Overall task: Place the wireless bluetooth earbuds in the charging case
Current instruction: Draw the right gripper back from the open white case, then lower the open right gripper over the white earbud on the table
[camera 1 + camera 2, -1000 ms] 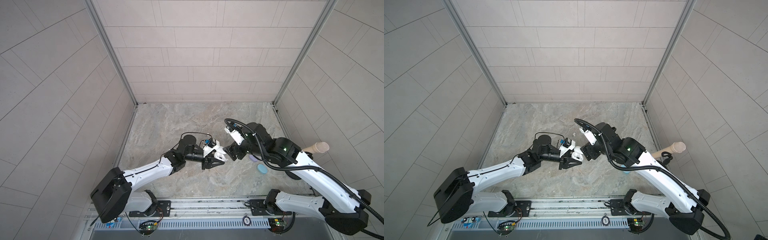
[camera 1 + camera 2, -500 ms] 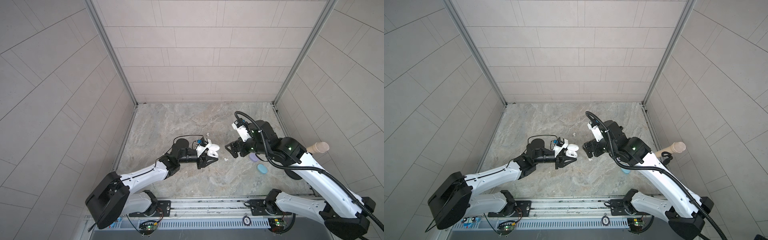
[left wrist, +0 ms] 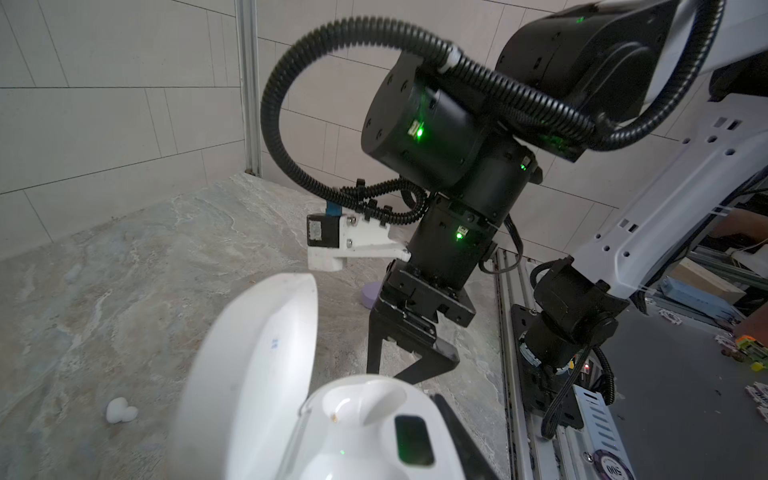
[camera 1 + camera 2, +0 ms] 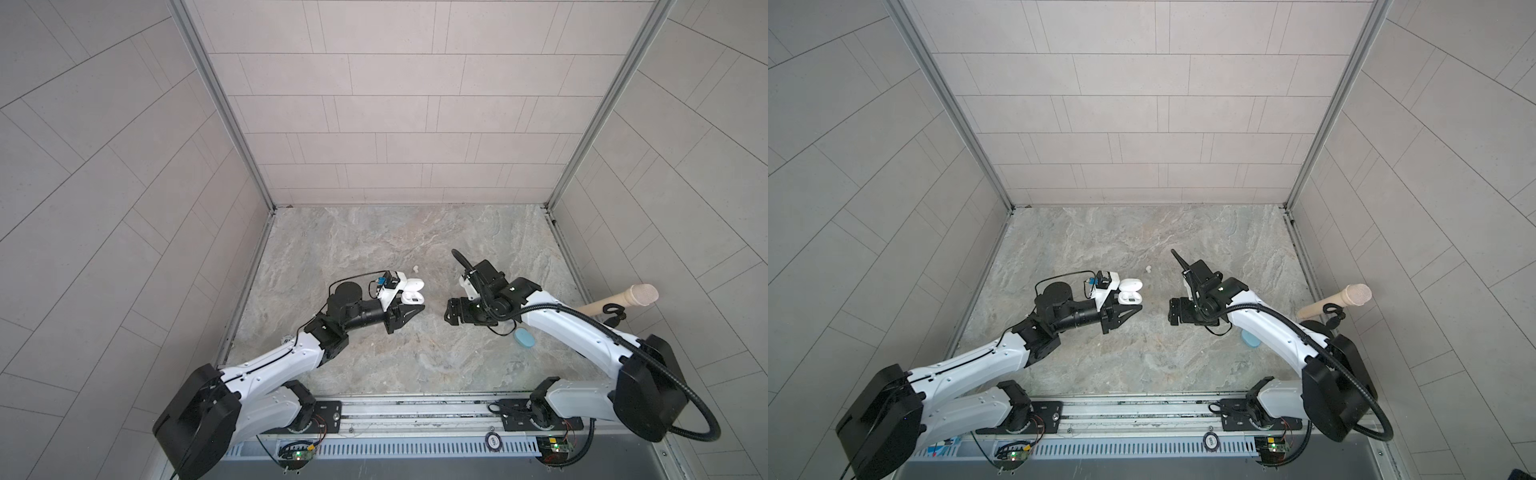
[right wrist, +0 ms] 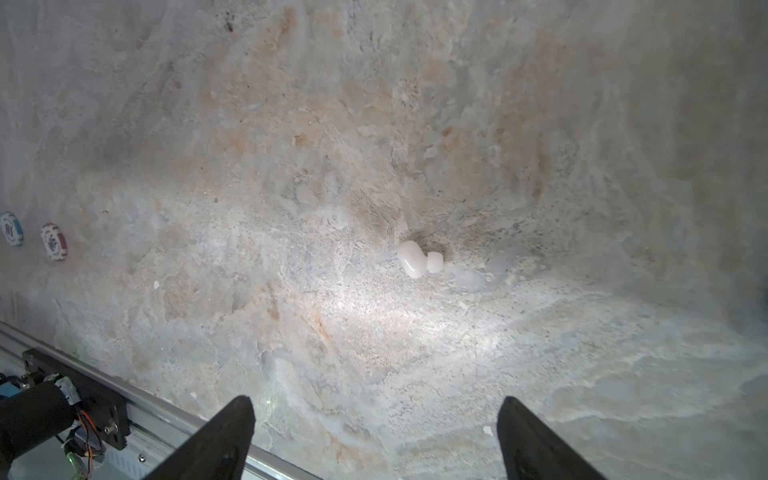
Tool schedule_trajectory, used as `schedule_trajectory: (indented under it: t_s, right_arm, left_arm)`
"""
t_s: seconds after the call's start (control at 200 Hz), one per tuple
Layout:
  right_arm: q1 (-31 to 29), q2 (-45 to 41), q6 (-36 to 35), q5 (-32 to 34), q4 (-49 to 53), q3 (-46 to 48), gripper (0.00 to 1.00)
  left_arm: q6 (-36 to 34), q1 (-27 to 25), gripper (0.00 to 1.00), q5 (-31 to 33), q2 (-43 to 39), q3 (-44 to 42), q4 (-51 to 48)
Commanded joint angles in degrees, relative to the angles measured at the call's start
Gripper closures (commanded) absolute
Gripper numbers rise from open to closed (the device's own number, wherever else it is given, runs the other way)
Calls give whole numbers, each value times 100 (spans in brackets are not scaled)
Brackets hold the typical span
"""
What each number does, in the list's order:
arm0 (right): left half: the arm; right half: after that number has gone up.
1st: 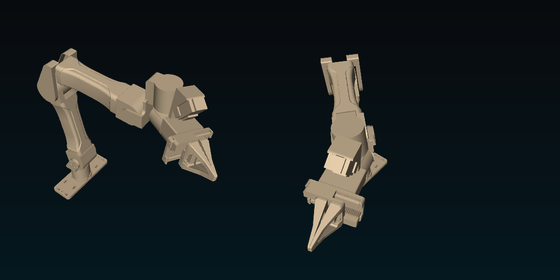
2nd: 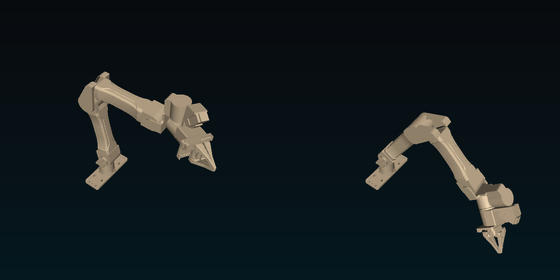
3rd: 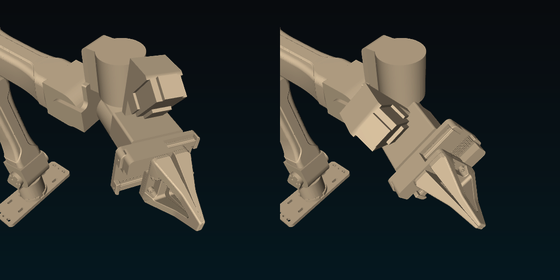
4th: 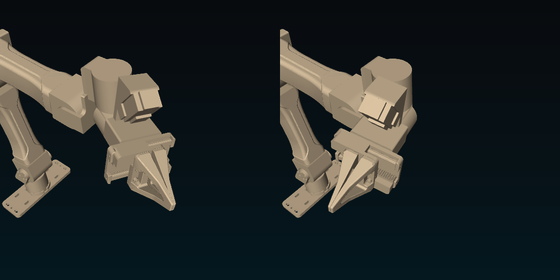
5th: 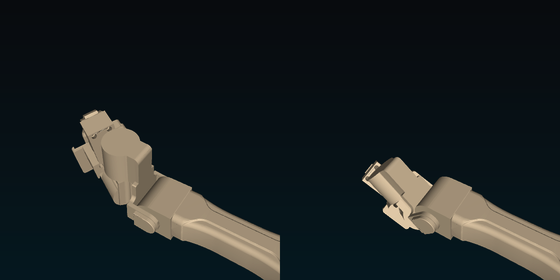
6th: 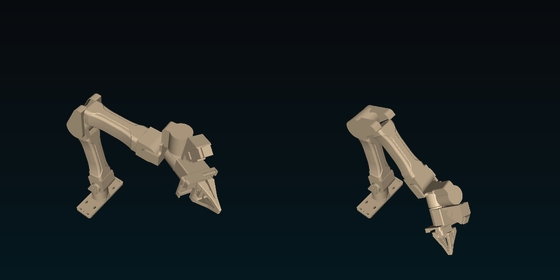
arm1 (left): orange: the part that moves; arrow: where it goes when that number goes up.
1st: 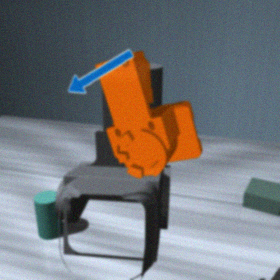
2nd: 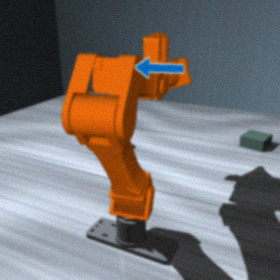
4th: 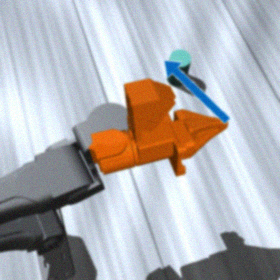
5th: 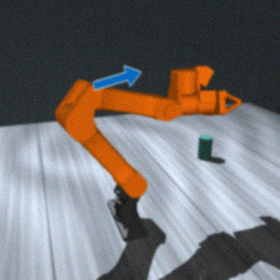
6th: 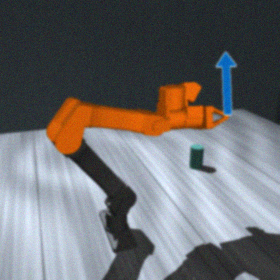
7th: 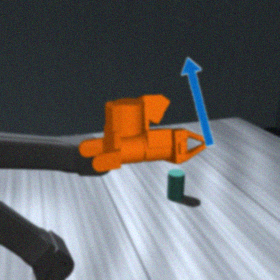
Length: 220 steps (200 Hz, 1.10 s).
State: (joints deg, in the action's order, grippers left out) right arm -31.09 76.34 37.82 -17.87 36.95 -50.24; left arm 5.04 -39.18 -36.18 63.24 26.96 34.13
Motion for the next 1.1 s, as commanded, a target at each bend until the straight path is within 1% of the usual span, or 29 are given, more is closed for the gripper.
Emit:
schedule_trajectory:
  t_s: [0.0,0.205,0.355,0.551,1.096]
  right_arm:
    - [28,268,428,-107,-579,141,8]
    - [60,784,726,-156,-972,314,11]
    - [162,980,906,-224,-1391,502,13]
    - [270,1255,1020,-258,-1667,515,15]
    - [198,1461,1252,-511,-1906,324,17]
  left_arm:
    - [19,83,90,164,-97,-37,263]
    - [-6,187,90,160,-84,66,263]
    - [-16,209,90,143,-59,106,261]
    - [-32,218,90,120,-40,109,217]
    - [-29,275,90,136,-126,-8,235]
